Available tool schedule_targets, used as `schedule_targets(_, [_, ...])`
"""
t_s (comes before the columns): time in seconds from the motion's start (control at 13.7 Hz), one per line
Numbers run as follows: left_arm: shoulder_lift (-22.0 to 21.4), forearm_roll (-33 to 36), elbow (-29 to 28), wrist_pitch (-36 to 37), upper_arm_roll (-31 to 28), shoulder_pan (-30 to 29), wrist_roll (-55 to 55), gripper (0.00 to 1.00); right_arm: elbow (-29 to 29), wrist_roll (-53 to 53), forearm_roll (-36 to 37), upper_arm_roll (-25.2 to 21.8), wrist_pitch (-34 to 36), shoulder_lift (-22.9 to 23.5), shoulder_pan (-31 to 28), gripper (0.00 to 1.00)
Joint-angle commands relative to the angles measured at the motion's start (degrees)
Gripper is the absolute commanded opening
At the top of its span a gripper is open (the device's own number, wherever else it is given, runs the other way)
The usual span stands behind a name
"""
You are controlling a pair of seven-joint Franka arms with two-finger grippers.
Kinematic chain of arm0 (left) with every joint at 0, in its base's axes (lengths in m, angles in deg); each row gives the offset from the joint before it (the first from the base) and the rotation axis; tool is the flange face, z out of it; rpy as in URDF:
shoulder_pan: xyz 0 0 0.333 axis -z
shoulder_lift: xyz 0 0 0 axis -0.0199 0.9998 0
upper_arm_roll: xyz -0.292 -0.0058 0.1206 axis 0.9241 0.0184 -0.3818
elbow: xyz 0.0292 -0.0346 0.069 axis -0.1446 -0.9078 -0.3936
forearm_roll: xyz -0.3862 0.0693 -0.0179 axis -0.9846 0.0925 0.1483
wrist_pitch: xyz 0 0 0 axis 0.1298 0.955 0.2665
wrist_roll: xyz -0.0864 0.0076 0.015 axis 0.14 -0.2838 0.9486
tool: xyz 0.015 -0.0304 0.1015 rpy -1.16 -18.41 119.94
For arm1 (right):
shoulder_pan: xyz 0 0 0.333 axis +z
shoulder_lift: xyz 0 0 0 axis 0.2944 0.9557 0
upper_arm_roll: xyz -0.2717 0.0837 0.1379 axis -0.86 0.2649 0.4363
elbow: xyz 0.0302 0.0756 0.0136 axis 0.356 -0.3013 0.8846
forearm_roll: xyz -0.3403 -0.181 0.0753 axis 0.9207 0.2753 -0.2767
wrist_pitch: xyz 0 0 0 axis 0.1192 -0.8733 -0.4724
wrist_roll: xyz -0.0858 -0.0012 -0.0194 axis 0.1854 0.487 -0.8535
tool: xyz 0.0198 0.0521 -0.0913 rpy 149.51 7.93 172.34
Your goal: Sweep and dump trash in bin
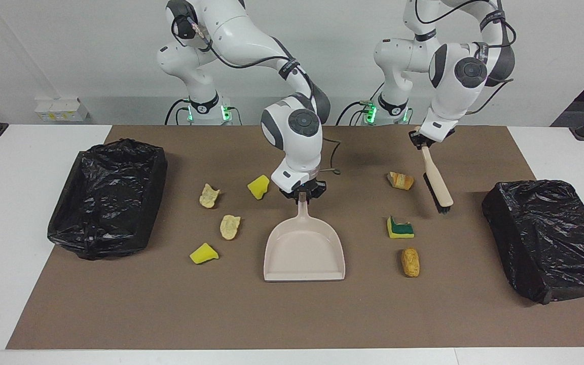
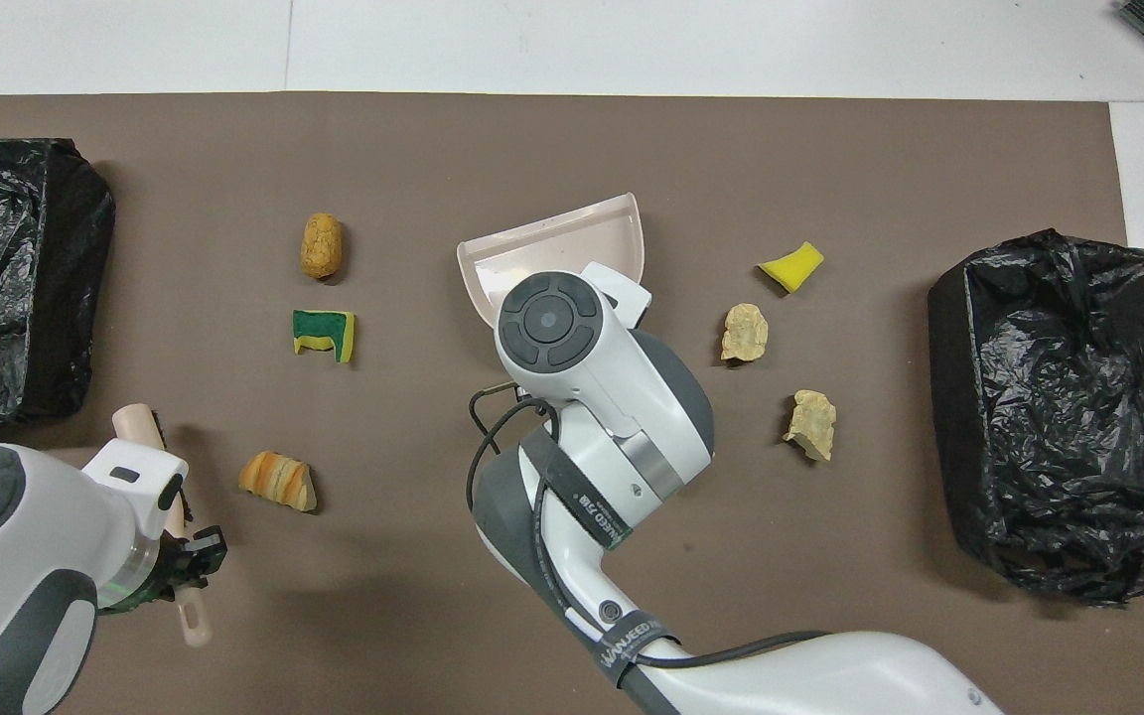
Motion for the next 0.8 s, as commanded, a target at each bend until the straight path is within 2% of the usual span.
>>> schedule_targets(0.0, [1.9,0.4,-3.3,-3.5,0.3,3.3,-10.3,0.00,-0.4,-9.3,3.1,0.5,3.4,-2.1,1.4,0.00])
schedule_targets(0.15, [5.5,-2.4,-3.5,-9.3,0.3,6.2,-17.2,0.00,-1.1,-15.5,2.7,1.3,3.7,-3.2,1.9,0.00])
schedule_targets(0.37, [10.1,-6.7,-2.4,-16.2,0.3,8.7,-22.4,0.00,-2.7,-36.8,0.0,1.6,3.4,-3.6,0.9,0.00])
schedule_targets(0.51, [14.8,-7.4,3.2,-16.4,0.3,8.5,-21.9,0.00,-4.1,-50.1,-0.6,1.6,2.5,-3.6,-1.8,0.00])
schedule_targets(0.73, [20.9,-9.1,12.3,-16.1,0.2,7.5,-19.6,0.00,-5.3,-58.1,-0.6,1.5,2.8,-3.9,-2.2,0.00])
